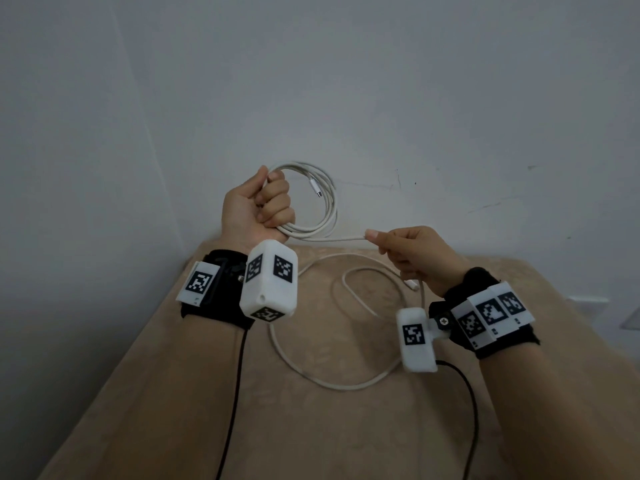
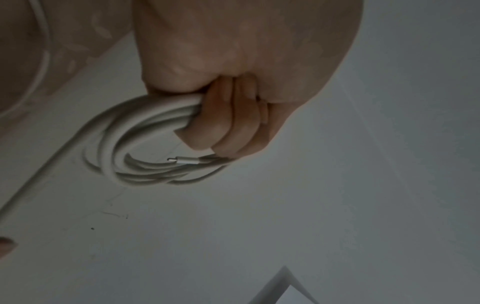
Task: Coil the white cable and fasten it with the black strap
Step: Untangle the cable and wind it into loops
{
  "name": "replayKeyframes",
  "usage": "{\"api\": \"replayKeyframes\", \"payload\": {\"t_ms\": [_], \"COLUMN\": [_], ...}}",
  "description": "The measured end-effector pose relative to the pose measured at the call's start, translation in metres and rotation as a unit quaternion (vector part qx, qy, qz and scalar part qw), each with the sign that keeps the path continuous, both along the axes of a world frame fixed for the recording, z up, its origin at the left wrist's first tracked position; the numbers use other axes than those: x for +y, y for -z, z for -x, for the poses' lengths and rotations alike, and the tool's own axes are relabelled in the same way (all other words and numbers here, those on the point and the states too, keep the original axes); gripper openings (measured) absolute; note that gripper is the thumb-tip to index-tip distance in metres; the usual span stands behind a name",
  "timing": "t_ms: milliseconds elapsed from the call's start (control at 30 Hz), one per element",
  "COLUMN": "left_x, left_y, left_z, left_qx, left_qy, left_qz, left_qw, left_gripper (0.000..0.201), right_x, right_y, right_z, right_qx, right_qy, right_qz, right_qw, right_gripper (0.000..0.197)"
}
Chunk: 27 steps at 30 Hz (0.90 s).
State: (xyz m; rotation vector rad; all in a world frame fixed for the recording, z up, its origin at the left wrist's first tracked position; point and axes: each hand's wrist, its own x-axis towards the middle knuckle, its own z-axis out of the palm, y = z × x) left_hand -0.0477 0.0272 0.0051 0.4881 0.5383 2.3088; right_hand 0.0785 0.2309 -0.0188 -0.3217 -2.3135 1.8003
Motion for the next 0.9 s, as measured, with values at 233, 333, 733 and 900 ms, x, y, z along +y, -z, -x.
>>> {"api": "replayKeyframes", "payload": {"t_ms": [233,333,733,900], "left_x": [0.002,0.002,0.002,0.004], "left_y": [-0.003,-0.003,-0.006,-0.008], "left_z": [-0.003,-0.001,-0.008,-0.013], "left_qx": [0.041,0.045,0.088,0.094], "left_qy": [0.024,0.061,0.067,0.064], "left_qz": [0.07,0.081,0.149,0.183], "left_qw": [0.996,0.994,0.983,0.976], "left_gripper": [0.022,0.025,0.022,0.027], "right_x": [0.009,0.011,0.024,0.025], "right_y": [0.005,0.006,0.008,0.007], "right_z": [0.001,0.003,0.0,0.002], "right_qx": [0.002,0.01,-0.037,-0.031], "right_qy": [0.013,0.012,0.083,0.097], "right_qz": [0.04,0.073,0.082,0.132], "right_qw": [0.999,0.997,0.993,0.986], "right_gripper": [0.055,0.055,0.047,0.03]}}
